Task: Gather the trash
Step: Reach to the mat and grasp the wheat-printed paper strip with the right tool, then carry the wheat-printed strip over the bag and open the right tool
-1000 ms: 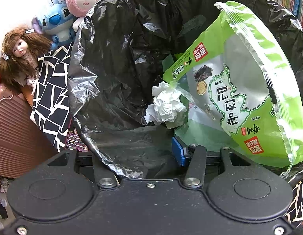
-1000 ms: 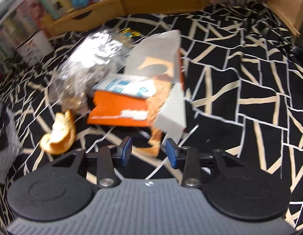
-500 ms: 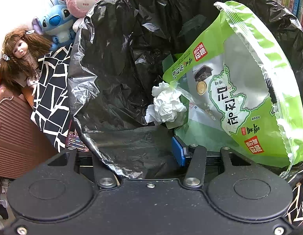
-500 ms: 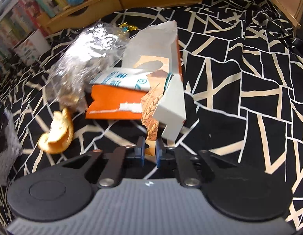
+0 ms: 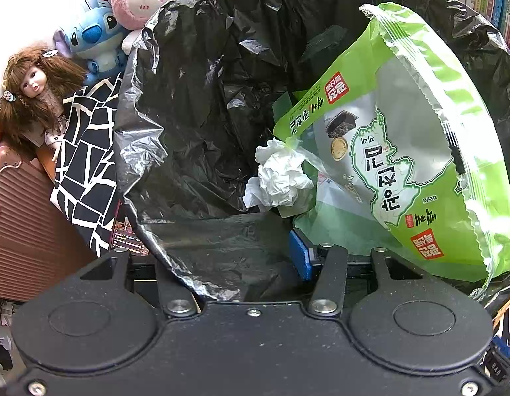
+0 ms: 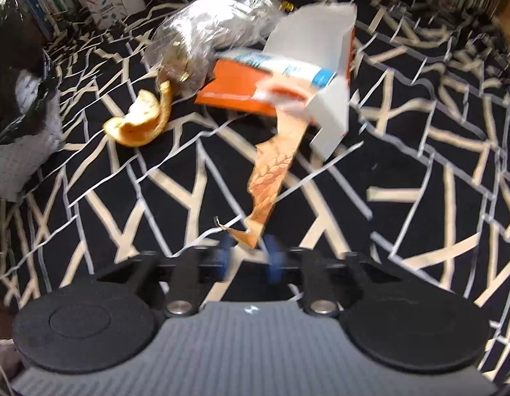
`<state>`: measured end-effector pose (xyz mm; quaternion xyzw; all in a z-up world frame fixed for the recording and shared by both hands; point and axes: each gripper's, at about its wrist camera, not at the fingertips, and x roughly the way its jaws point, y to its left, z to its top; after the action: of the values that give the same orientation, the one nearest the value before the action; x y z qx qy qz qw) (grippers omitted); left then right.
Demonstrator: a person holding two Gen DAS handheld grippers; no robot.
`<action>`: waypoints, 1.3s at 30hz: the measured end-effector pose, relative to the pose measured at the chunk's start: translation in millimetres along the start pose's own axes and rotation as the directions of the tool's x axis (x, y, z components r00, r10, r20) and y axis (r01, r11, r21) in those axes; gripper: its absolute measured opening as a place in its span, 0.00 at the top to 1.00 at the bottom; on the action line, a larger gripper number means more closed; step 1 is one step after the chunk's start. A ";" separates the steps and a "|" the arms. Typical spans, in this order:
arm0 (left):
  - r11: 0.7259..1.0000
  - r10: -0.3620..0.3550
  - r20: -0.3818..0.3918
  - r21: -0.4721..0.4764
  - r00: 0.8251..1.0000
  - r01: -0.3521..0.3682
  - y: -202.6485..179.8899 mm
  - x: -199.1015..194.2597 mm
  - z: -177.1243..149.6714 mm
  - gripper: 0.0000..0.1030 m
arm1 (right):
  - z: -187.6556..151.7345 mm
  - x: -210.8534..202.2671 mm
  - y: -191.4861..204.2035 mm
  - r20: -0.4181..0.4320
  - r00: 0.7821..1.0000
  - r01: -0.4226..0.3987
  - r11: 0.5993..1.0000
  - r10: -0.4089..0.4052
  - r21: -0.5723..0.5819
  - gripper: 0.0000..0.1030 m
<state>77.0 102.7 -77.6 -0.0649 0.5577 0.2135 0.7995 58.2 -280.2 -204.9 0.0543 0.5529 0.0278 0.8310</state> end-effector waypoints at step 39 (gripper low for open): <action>1.000 -0.004 0.003 0.000 1.000 0.004 -0.6 -1.3 0.4 0.52 | 102.5 -102.8 68.5 0.391 0.869 -0.312 0.949 0.303 -0.040 0.69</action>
<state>77.2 101.9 -76.4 -0.0657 0.5566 0.2120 0.8006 113.9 -229.2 -63.2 0.1561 0.3596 0.1414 0.9091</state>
